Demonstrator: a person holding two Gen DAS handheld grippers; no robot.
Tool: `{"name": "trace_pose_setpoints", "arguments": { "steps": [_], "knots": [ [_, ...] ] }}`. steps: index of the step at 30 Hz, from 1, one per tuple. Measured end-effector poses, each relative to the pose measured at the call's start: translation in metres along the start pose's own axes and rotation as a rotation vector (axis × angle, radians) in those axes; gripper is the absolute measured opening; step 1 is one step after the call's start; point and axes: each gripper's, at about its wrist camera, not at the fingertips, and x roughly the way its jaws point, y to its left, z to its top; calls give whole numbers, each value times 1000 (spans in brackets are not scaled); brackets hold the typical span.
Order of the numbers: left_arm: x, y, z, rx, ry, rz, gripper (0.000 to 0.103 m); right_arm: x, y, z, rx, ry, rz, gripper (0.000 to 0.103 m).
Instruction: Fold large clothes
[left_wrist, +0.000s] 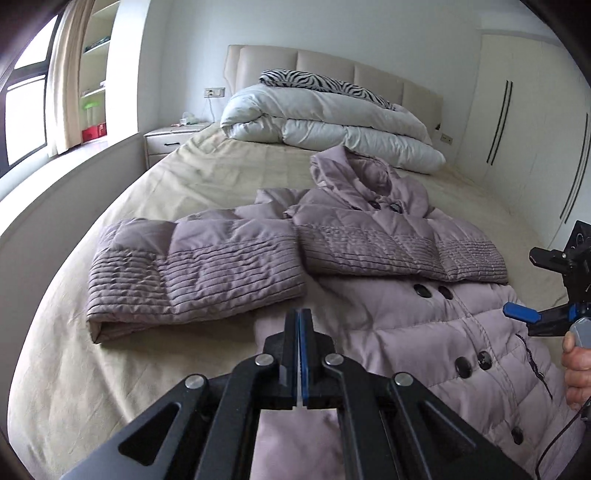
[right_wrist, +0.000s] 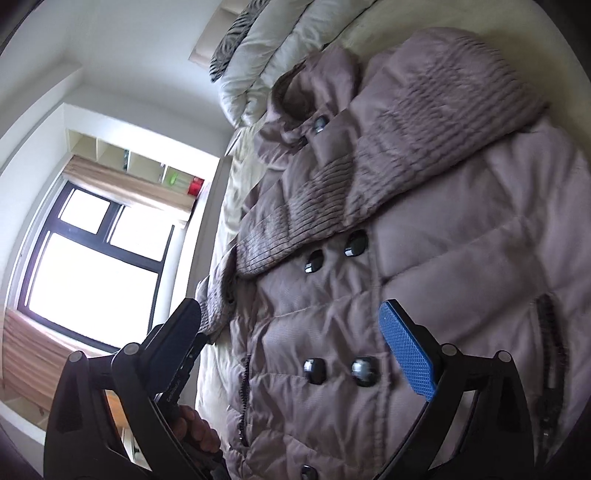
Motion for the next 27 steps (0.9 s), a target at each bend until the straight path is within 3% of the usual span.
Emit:
{"name": "trace_pose_setpoints", "arguments": {
  "steps": [5, 10, 18, 19, 21, 22, 23, 27],
  "knots": [
    [-13, 55, -3, -132, -4, 14, 19, 103, 70, 6, -80, 180, 112, 99],
    [-32, 82, -8, -167, -32, 21, 36, 196, 95, 13, -19, 298, 96, 91],
    [-52, 118, -13, -263, -56, 16, 44, 256, 116, 8, -53, 359, 70, 73],
    [-52, 119, -14, -265, -55, 14, 44, 262, 120, 7, -73, 368, 57, 66],
    [-50, 116, -14, -260, -50, 15, 44, 275, 124, 5, -103, 390, 14, 42],
    [-49, 115, -15, -262, -46, 12, 44, 278, 122, 6, -106, 400, -10, 22],
    [-48, 115, -16, -267, -43, 9, 44, 282, 121, 7, -105, 403, -32, 15],
    [-49, 115, -20, -287, -36, 13, 44, 277, 132, 10, -168, 378, -47, 11]
  ]
}}
